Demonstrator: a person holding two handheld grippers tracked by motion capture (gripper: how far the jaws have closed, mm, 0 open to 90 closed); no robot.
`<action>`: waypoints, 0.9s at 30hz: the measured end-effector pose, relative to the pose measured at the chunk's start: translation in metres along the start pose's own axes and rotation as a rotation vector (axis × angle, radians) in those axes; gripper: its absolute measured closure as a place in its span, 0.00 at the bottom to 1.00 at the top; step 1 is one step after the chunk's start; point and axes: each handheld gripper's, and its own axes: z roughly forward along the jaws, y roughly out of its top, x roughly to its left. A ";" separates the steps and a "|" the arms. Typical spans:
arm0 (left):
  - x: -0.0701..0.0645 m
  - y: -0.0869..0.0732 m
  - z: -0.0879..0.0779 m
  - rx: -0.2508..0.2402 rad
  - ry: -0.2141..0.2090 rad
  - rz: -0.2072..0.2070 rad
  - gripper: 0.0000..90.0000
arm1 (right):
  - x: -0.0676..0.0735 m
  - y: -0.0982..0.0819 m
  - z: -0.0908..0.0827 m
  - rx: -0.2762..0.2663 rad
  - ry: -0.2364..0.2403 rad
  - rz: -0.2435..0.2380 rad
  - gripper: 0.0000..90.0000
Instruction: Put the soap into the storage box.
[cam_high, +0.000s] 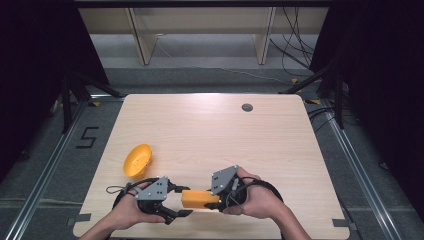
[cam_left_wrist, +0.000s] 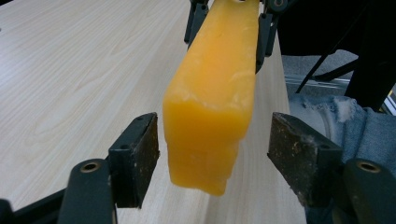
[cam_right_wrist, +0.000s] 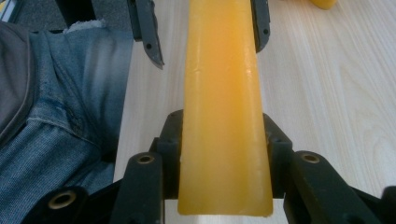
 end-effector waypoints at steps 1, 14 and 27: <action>0.000 0.000 0.000 -0.003 -0.001 0.003 0.38 | 0.003 0.001 -0.002 0.012 0.009 0.039 0.68; 0.005 0.002 0.001 -0.005 -0.032 0.055 0.59 | 0.000 0.006 0.001 -0.001 0.038 0.020 0.68; 0.008 -0.003 0.004 -0.005 -0.079 0.067 0.66 | -0.003 0.011 0.003 -0.022 0.063 -0.051 0.68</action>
